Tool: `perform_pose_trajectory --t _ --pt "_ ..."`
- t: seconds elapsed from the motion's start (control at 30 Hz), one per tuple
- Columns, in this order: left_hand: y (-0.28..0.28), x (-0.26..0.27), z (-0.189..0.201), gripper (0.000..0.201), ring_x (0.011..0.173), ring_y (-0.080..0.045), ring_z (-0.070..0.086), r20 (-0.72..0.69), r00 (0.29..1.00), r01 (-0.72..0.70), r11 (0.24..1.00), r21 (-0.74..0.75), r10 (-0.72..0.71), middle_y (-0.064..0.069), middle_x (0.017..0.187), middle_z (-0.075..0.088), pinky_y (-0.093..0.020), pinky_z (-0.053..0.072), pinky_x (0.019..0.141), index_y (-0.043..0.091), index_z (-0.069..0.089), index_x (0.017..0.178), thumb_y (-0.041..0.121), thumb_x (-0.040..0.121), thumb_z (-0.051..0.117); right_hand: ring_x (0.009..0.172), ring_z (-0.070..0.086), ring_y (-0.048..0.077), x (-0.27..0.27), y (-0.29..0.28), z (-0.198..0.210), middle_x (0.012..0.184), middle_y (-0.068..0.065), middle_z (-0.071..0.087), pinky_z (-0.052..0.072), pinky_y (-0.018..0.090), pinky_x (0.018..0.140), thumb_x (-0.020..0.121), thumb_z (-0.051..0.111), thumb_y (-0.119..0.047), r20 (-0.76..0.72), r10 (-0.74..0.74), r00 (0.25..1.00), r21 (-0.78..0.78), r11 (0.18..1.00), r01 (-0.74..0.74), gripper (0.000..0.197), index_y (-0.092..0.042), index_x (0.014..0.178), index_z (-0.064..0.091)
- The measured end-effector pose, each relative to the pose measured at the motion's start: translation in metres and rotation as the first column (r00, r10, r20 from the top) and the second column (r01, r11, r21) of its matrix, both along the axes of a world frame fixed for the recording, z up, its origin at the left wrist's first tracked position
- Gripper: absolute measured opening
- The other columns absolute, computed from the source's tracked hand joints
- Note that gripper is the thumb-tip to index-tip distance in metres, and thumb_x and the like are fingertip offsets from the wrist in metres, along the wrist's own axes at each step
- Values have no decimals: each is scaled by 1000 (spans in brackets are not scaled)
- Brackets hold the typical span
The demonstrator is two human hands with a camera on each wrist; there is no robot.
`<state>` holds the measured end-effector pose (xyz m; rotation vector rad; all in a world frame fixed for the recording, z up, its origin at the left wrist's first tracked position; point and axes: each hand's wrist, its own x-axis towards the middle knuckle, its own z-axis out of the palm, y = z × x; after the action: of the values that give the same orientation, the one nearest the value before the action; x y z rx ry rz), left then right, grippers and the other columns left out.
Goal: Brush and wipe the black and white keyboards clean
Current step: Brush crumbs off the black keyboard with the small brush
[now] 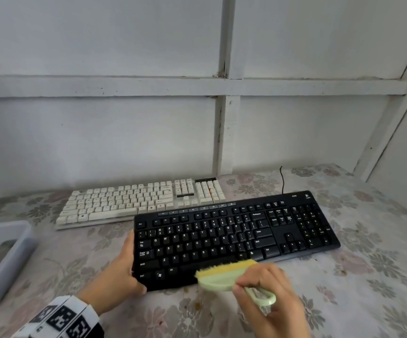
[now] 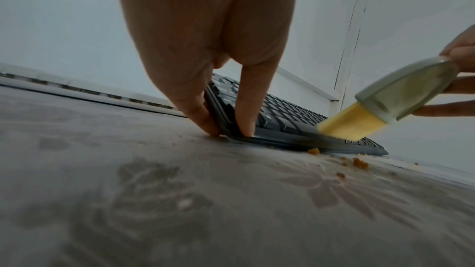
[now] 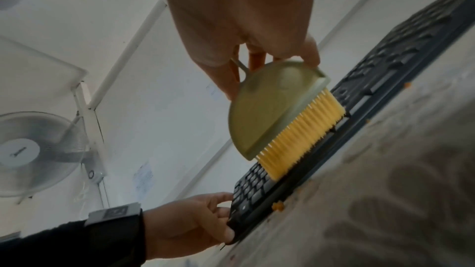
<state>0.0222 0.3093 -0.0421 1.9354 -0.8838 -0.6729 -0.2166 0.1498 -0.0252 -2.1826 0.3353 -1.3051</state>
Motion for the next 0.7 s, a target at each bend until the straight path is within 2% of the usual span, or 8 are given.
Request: perform_pose_trajectory --t 0.1,0.2,0.33,0.4,0.43,0.53,0.6,0.7 --pt "1 0 1 119 69 -22 60 23 1000 -12 1000 -6 13 -14 98 64 -38 53 69 75 3 119 -4 55 65 80 51 -3 -8 -15 -4 83 -19 56 41 7 70 71 63 -32 -55 15 998 30 999 -14 9 -35 76 56" --pt "0 0 0 117 68 -23 59 22 999 -26 999 -26 26 -13 94 64 -38 52 69 80 5 113 -2 53 65 79 54 0 -30 -46 0 81 -15 59 42 7 69 74 75 -26 -48 -60 997 146 987 66 18 -37 76 61" --pt "1 0 0 118 67 -23 59 12 999 -35 999 -25 35 -16 100 64 -37 51 66 79 5 114 -2 51 65 77 59 5 -47 -66 14 80 -10 62 44 9 71 72 78 -40 31 -24 999 300 954 13 14 -33 74 66" --pt "1 0 0 119 64 -21 58 1 999 -33 999 -23 33 -15 96 64 -36 50 65 78 5 117 -2 52 65 79 61 8 -45 -67 14 78 -6 62 47 13 73 61 75 -64 74 39 997 392 917 -65 38 -28 72 68" --pt "2 1 -1 120 62 -20 57 -6 999 -34 999 -24 34 -15 93 64 -37 49 65 77 6 118 -2 51 65 80 61 11 -44 -67 13 78 -6 62 48 15 74 59 73 -67 69 54 996 406 911 -78 42 -27 72 68" --pt "3 0 1 117 61 -21 56 0 999 -38 999 -26 38 -16 94 63 -39 48 64 85 10 106 -2 50 65 82 61 12 -43 -73 11 79 -8 61 47 15 75 72 74 -50 10 66 998 364 929 -66 22 -30 73 66" --pt "2 0 2 115 69 -25 63 25 999 -38 999 -12 38 -14 102 64 -39 51 68 88 9 99 -1 50 65 80 60 7 -52 -85 13 81 -8 61 46 11 73 78 75 -31 6 40 999 387 921 -39 10 -30 74 66" --pt "2 0 3 117 89 -31 65 34 998 -52 999 -15 52 -9 105 63 -44 53 77 88 9 98 -2 50 66 75 59 5 -71 -104 18 82 -8 62 44 11 66 76 74 -40 -47 -24 999 412 910 41 16 -28 79 65"
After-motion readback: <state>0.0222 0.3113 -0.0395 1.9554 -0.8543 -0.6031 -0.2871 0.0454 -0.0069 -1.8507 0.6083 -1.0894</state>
